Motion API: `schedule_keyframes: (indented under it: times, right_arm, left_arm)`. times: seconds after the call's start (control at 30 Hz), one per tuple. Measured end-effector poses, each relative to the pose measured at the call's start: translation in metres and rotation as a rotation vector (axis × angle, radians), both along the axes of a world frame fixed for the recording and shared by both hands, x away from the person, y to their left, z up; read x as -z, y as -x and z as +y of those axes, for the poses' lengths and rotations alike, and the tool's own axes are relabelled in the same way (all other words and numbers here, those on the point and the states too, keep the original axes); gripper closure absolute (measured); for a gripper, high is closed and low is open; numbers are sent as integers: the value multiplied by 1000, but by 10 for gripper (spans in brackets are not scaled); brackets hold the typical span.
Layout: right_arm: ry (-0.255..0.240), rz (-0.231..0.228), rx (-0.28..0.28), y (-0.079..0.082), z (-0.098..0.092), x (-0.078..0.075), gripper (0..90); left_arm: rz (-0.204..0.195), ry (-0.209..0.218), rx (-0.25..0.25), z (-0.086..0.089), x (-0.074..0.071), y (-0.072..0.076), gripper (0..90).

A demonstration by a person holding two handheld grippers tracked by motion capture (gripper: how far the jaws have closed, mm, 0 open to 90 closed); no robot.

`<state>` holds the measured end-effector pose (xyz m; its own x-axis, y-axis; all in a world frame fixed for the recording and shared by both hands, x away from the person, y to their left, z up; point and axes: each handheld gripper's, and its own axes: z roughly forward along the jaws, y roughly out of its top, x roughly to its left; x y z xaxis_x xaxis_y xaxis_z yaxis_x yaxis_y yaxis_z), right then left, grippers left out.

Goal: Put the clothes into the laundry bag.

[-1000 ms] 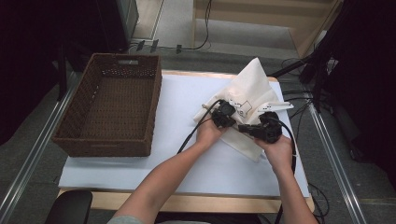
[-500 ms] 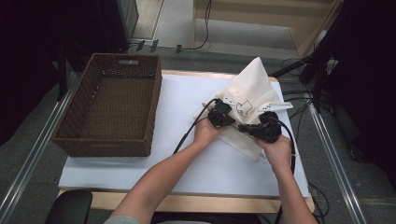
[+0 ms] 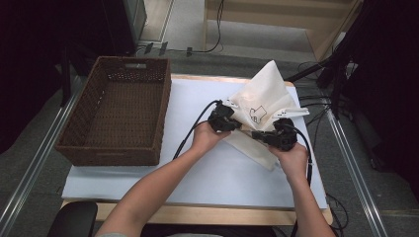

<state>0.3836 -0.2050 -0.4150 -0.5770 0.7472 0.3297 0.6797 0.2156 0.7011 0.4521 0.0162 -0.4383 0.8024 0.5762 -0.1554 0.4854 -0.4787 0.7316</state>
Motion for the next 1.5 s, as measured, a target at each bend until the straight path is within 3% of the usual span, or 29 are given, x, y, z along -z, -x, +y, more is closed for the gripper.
schedule_keyframes:
  times: [0.23,0.37,0.57,0.67,0.73,0.9,0.97,1.1,1.23,1.37,1.5]
  right_arm:
    - [4,-2,-1,0,1,1,893]
    - [0,-4,3,0,1,1,894]
    - [-4,4,3,-1,1,0,894]
    - [-8,10,0,-1,0,1,894]
    - [-8,17,0,-2,0,1,895]
    - [-10,22,2,-4,-2,3,895]
    - [-7,25,0,-5,-2,4,895]
    - [1,31,0,-6,1,6,895]
    - [3,26,1,-7,3,7,894]
    - [-1,25,-1,-9,5,11,894]
    - [1,34,5,-11,9,14,893]
  left_arm:
    - [-21,-24,-16,13,-3,6,840]
    - [21,-37,-41,23,7,-1,891]
    - [5,-67,-60,6,19,-11,900]
    - [-33,-97,-101,-5,19,-15,900]
    - [-30,-86,-129,-9,18,-20,900]
    - [-65,-64,-196,-13,18,-27,900]
    - [-52,-48,-215,-12,19,-29,900]
    - [-19,-26,-192,-8,20,-32,900]
    - [17,-40,-132,2,12,-26,891]
    - [5,-48,-96,16,2,-12,881]
    - [-18,-31,-106,30,-9,-2,868]
